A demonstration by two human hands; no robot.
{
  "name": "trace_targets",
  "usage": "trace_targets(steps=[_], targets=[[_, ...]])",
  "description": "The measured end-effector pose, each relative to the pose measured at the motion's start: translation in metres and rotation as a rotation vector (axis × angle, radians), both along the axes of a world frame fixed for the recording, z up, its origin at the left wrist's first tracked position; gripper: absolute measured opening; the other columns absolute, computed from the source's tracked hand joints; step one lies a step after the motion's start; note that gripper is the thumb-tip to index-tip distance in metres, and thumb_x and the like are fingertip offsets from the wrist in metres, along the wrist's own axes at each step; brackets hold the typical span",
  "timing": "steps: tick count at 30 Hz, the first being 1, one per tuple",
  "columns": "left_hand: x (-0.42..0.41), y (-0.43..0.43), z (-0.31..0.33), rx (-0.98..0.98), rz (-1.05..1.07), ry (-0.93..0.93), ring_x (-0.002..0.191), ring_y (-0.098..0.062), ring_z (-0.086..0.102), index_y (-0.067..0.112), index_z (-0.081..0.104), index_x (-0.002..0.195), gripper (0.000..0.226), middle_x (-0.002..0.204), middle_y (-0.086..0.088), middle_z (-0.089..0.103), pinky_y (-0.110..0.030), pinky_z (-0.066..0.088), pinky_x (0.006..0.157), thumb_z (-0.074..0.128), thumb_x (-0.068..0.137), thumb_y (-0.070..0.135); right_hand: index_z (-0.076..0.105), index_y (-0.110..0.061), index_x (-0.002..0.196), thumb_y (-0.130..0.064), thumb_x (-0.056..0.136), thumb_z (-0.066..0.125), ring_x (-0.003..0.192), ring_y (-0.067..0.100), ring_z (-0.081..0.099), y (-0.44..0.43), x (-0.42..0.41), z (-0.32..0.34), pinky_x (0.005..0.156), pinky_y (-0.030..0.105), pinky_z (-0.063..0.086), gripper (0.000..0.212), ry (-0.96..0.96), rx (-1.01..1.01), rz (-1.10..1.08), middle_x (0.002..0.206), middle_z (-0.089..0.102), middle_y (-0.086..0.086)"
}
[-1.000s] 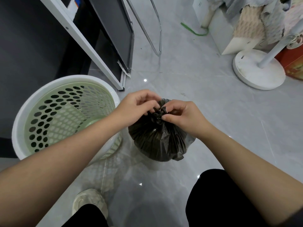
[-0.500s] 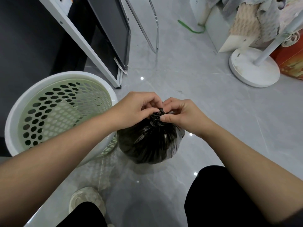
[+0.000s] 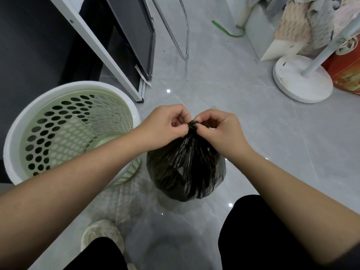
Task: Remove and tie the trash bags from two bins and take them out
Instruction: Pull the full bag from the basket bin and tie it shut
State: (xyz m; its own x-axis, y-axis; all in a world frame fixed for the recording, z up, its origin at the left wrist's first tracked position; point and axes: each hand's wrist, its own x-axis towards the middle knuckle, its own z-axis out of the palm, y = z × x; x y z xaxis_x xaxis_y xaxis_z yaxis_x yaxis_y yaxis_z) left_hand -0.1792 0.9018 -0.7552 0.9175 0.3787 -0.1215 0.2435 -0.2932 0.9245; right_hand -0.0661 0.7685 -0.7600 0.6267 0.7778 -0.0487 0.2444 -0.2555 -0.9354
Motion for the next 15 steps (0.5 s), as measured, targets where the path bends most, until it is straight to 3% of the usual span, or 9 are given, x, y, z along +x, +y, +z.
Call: trace_targets(steps=[3, 7, 10, 15], targets=[[0.008, -0.008, 0.001, -0.047, 0.108, -0.007, 0.061, -0.010, 0.056, 0.017, 0.059, 0.076, 0.015, 0.063, 0.004, 0.058, -0.034, 0.050, 0.067, 0.062, 0.080, 0.003, 0.068, -0.016, 0.077, -0.010, 0.079, 0.068, 0.067, 0.009, 0.062, 0.005, -0.009, 0.002, 0.065, 0.025, 0.051, 0.007, -0.121, -0.024, -0.139, 0.072, 0.069, -0.004], [0.011, -0.016, 0.004, 0.032, 0.150, -0.029, 0.065, -0.013, 0.056, 0.015, 0.059, 0.078, 0.007, 0.067, 0.006, 0.057, -0.036, 0.051, 0.070, 0.061, 0.080, 0.008, 0.063, -0.022, 0.081, -0.014, 0.083, 0.061, 0.071, 0.011, 0.062, 0.006, -0.011, 0.007, 0.065, 0.026, 0.051, 0.008, -0.264, -0.089, -0.139, 0.072, 0.066, -0.009], [0.006, -0.014, 0.007, 0.090, 0.117, -0.026, 0.069, -0.013, 0.058, 0.012, 0.060, 0.087, 0.004, 0.073, 0.010, 0.058, -0.028, 0.049, 0.068, 0.062, 0.084, 0.014, 0.064, -0.022, 0.083, -0.011, 0.084, 0.061, 0.073, 0.010, 0.063, 0.005, -0.008, 0.008, 0.066, 0.019, 0.050, 0.011, -0.255, -0.074, -0.117, 0.074, 0.066, -0.009], [0.002, -0.011, 0.003, 0.135, 0.195, -0.065, 0.065, -0.009, 0.060, 0.019, 0.062, 0.081, 0.007, 0.071, 0.005, 0.064, -0.024, 0.050, 0.064, 0.067, 0.080, 0.014, 0.066, -0.018, 0.082, -0.008, 0.083, 0.063, 0.069, 0.003, 0.061, 0.007, -0.009, 0.009, 0.063, 0.012, 0.046, 0.010, -0.216, -0.040, -0.087, 0.073, 0.066, -0.011]])
